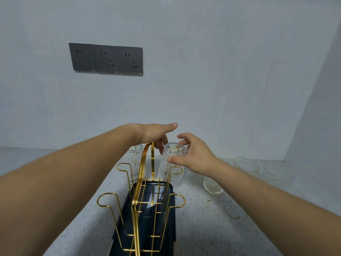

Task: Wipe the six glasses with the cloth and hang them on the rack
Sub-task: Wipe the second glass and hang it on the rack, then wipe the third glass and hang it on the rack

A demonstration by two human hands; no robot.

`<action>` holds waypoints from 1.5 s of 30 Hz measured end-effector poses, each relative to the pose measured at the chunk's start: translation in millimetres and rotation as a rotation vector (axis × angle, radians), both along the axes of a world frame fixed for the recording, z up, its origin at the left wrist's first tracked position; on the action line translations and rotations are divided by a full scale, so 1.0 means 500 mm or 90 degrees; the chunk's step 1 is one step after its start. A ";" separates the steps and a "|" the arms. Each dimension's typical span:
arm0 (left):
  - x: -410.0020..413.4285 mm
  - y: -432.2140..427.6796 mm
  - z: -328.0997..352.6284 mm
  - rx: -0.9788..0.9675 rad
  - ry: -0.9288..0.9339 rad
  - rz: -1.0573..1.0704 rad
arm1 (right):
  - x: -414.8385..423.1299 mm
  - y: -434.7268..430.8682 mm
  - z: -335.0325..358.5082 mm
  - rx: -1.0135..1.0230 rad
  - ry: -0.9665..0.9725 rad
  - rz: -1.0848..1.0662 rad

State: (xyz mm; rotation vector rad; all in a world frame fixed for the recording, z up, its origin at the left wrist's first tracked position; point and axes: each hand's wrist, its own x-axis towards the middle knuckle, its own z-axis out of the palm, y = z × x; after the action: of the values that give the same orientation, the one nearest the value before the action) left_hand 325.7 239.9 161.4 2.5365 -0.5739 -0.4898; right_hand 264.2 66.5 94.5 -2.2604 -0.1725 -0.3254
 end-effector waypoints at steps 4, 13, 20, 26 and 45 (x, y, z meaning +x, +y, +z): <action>0.001 -0.008 -0.003 -0.006 -0.002 0.004 | 0.000 -0.004 -0.007 0.018 0.000 0.003; -0.005 -0.006 -0.007 -0.015 -0.014 0.012 | -0.002 -0.004 -0.014 0.029 0.002 0.008; -0.009 -0.006 -0.010 -0.005 -0.018 0.019 | -0.005 0.003 -0.019 0.041 -0.007 0.010; -0.012 -0.006 -0.005 0.004 -0.019 0.017 | -0.008 0.003 -0.017 0.044 -0.003 0.016; -0.242 -0.095 0.078 -0.135 -0.238 -0.108 | -0.357 -0.327 -0.018 0.133 -0.069 -0.179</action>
State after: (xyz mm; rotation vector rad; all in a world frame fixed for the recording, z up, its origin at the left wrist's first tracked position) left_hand 204.4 192.6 200.3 2.3957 -0.9302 -0.0032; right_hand 85.7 -96.9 85.7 -2.0609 0.1200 -0.5876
